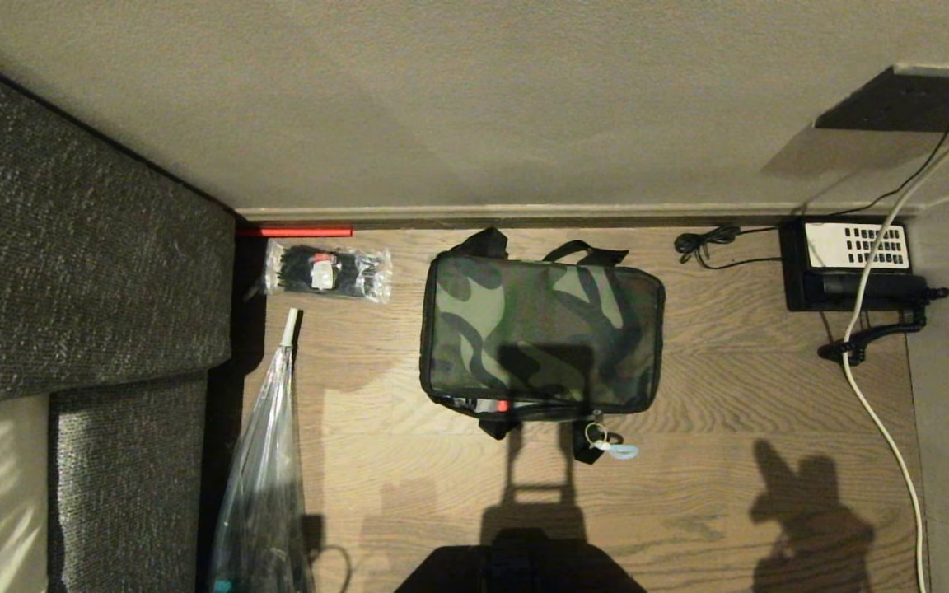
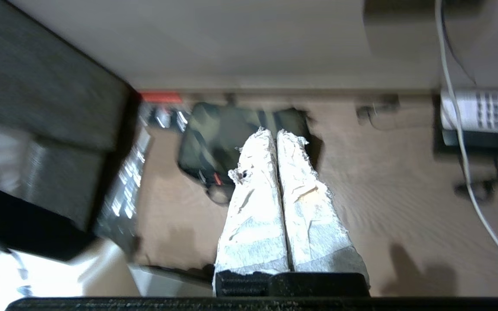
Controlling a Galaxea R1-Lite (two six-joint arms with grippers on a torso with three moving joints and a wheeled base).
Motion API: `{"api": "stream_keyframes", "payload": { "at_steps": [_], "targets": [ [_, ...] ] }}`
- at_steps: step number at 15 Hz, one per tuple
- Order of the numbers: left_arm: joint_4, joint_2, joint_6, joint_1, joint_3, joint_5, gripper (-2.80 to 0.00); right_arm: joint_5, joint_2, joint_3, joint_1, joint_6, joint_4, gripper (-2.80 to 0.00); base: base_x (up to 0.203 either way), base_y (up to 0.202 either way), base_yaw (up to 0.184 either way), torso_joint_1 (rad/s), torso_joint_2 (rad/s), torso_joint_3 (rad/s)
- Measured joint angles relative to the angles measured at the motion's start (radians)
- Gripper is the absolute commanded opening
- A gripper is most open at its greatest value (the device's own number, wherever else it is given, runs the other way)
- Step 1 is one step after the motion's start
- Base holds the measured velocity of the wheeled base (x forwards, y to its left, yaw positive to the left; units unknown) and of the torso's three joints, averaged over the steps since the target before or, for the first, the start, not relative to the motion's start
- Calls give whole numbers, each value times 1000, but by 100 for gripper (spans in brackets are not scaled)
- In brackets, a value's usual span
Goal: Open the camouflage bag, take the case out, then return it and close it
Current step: Open the top of the storage box
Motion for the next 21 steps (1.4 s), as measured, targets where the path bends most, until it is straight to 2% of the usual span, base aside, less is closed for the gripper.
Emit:
{"api": "stream_keyframes", "payload": {
  "at_steps": [3, 6, 8, 11, 12, 15, 18, 19, 21],
  "targets": [
    [0, 0, 0, 0, 0, 0, -280, 23, 0, -3, 0, 20, 4, -280, 0, 0, 0, 0, 0, 0],
    [0, 0, 0, 0, 0, 0, -280, 6, 0, 51, 0, 47, 15, -280, 0, 0, 0, 0, 0, 0],
    [0, 0, 0, 0, 0, 0, -280, -12, 0, 76, 0, 97, 18, -280, 0, 0, 0, 0, 0, 0],
    [0, 0, 1, 0, 0, 0, -280, -11, 29, 63, 0, 107, 32, -280, 0, 0, 0, 0, 0, 0],
    [0, 0, 1, 0, 0, 0, -280, -24, 71, 34, 1, 130, 22, -280, 0, 0, 0, 0, 0, 0],
    [0, 0, 1, 0, 0, 0, -280, -87, 337, -75, 16, 273, -25, -280, 0, 0, 0, 0, 0, 0],
    [0, 0, 0, 0, 0, 0, -280, -103, 591, -62, 34, 380, -59, -280, 0, 0, 0, 0, 0, 0],
    [0, 0, 0, 0, 0, 0, -280, -82, 639, 0, 40, 382, -65, -280, 0, 0, 0, 0, 0, 0],
    [0, 0, 1, 0, 0, 0, -280, -22, 688, 138, 49, 321, -89, -280, 0, 0, 0, 0, 0, 0]
  ]
}}
